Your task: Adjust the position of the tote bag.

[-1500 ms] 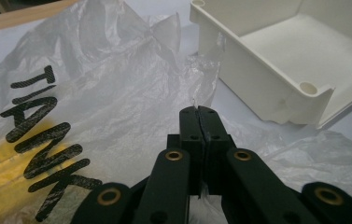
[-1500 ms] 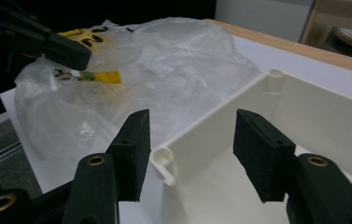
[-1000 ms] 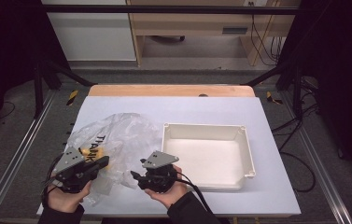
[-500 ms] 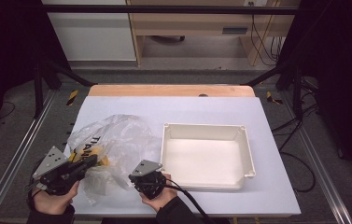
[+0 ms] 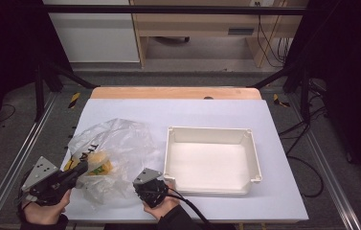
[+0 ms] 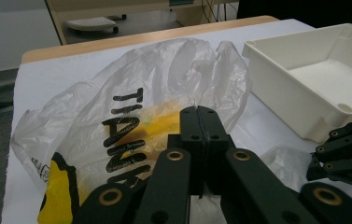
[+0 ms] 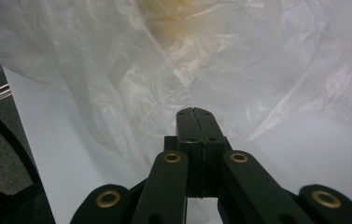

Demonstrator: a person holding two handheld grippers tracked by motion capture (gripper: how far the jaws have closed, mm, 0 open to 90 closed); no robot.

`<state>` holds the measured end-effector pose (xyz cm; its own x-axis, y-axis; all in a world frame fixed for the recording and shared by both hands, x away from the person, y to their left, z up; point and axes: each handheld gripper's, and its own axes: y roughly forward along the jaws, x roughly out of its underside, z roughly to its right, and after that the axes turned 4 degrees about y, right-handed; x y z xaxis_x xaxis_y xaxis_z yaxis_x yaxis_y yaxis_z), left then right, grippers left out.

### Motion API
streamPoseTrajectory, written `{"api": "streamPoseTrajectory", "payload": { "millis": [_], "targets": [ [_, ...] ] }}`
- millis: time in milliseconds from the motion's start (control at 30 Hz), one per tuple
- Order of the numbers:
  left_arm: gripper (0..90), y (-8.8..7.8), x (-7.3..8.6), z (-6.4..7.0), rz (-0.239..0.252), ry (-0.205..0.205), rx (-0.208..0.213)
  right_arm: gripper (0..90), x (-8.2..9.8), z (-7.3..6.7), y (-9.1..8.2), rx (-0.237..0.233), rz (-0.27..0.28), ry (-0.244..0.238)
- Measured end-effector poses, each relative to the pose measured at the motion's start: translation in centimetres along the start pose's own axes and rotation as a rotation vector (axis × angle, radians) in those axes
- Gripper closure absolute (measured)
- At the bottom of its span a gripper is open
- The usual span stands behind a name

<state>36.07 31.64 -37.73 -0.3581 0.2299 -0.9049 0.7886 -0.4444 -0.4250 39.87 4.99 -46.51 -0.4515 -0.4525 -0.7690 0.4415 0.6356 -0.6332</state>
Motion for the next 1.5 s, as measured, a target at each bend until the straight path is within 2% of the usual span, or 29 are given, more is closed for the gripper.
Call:
{"api": "streamPoseTrajectory", "payload": {
  "millis": [200, 333, 467, 600, 767, 900, 1067, 1167, 1367, 1500],
  "targets": [
    [89.9, 0.0, 1.3, -0.2, -0.008, -0.003, -0.010, 90.0, 0.4, -0.4, 0.9, -0.005, -0.035, -0.004],
    [89.9, -0.2, 1.9, -0.2, 0.005, -0.018, -0.003, 82.7, 0.5, -0.5, 1.1, -0.023, -0.037, -0.006],
    [89.9, -0.2, 2.2, -0.3, 0.000, -0.014, 0.002, 74.1, -0.1, -0.5, 0.2, -0.038, 0.022, -0.015],
    [89.9, -0.1, 2.3, -0.3, -0.008, -0.009, -0.008, 69.1, -1.4, -0.4, -1.6, -0.057, 0.110, -0.015],
    [89.9, -0.5, 2.3, -0.9, 0.008, -0.030, -0.018, 67.6, -2.1, -0.1, -2.6, -0.032, 0.150, -0.020],
    [89.9, -1.0, 2.2, -1.4, 0.026, -0.034, -0.034, 64.4, -1.6, 0.3, -1.8, -0.020, 0.122, -0.007],
    [89.9, -1.7, 2.1, -2.0, 0.047, -0.050, -0.046, 62.1, -0.8, 0.2, -0.2, -0.024, 0.071, -0.013],
    [89.9, -1.9, 2.1, -2.3, 0.054, -0.058, -0.051, 65.9, -0.5, -0.1, 0.7, -0.034, 0.049, -0.012],
    [89.9, -1.9, 2.3, -2.5, 0.061, -0.061, -0.069, 86.7, -0.2, -0.5, 1.7, -0.070, 0.014, -0.015],
    [89.9, -1.7, 2.6, -2.8, 0.054, -0.064, -0.097, 90.0, -0.2, -0.6, 1.7, -0.080, 0.012, -0.010]
  ]
}}
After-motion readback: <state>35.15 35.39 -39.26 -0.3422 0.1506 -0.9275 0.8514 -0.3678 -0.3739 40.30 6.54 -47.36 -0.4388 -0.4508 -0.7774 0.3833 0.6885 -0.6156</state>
